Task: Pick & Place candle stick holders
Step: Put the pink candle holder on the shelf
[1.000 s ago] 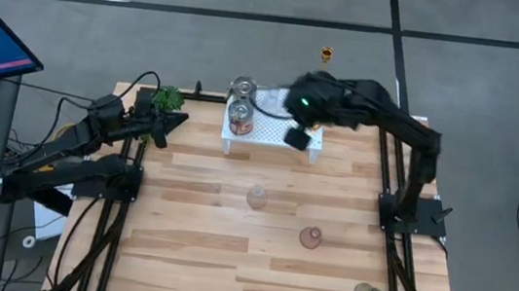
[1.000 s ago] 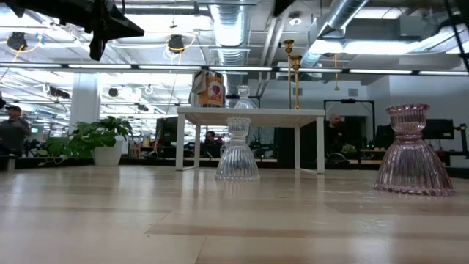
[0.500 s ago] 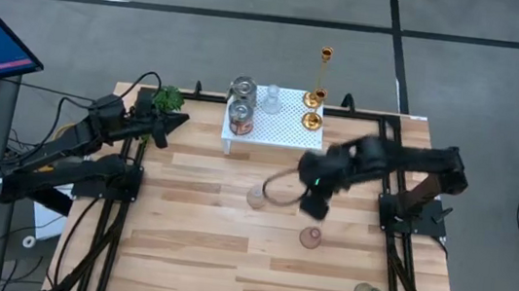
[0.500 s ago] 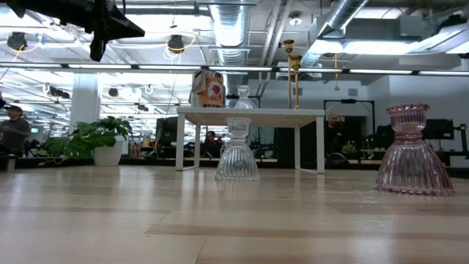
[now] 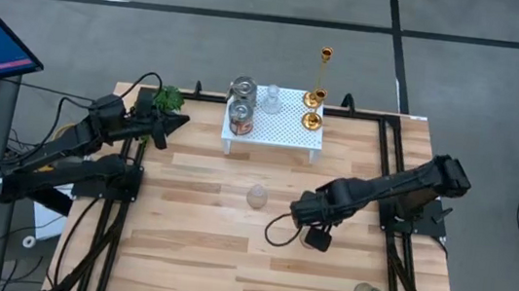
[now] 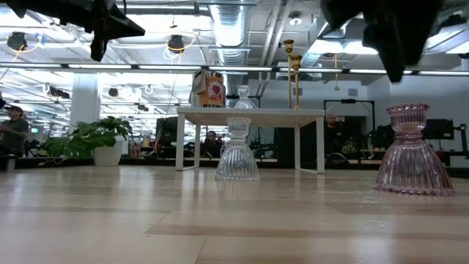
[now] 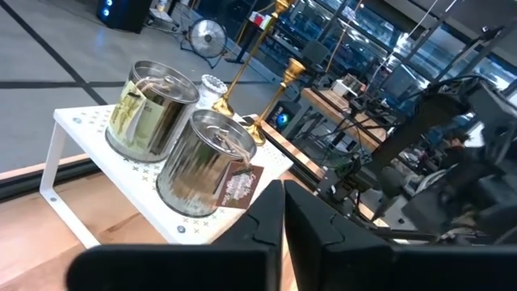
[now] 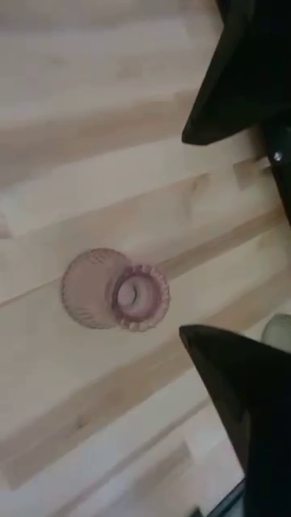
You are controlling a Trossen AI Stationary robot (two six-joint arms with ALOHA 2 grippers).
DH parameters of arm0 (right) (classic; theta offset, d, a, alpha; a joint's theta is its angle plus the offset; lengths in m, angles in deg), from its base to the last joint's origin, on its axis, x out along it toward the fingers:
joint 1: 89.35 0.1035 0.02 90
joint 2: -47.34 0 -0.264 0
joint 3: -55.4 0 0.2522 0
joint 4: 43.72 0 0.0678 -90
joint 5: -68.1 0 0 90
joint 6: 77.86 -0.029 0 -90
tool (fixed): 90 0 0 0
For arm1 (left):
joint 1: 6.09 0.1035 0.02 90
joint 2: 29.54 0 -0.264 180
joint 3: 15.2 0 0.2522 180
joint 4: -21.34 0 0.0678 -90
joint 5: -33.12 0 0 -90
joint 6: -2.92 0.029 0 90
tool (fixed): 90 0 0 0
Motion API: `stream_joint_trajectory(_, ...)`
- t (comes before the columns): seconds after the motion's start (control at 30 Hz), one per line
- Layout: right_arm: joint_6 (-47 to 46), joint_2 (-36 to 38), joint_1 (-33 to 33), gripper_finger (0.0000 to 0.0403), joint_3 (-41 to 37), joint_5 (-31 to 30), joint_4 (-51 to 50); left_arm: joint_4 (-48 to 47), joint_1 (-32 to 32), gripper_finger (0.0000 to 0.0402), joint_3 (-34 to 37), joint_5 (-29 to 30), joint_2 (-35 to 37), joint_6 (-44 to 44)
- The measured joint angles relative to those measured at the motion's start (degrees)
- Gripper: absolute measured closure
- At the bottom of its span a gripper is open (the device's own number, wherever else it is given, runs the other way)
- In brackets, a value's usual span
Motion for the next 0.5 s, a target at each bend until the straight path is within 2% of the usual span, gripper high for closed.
stream_joint_trajectory(0.13,1.22,0.06,0.02,0.0006,-4.16,1.87,7.36,0.00,0.00,0.0372,0.00,-0.02,0.00,0.00)
stream_joint_trajectory(0.27,2.94,0.26,0.36,0.0014,-6.55,-0.14,12.54,0.00,0.00,0.0354,0.00,-0.03,-0.02,-0.04)
stream_joint_trajectory(0.5,2.96,0.27,0.58,0.0020,-10.22,-0.88,14.38,0.00,0.00,0.0335,0.00,-0.04,-0.02,-0.07)
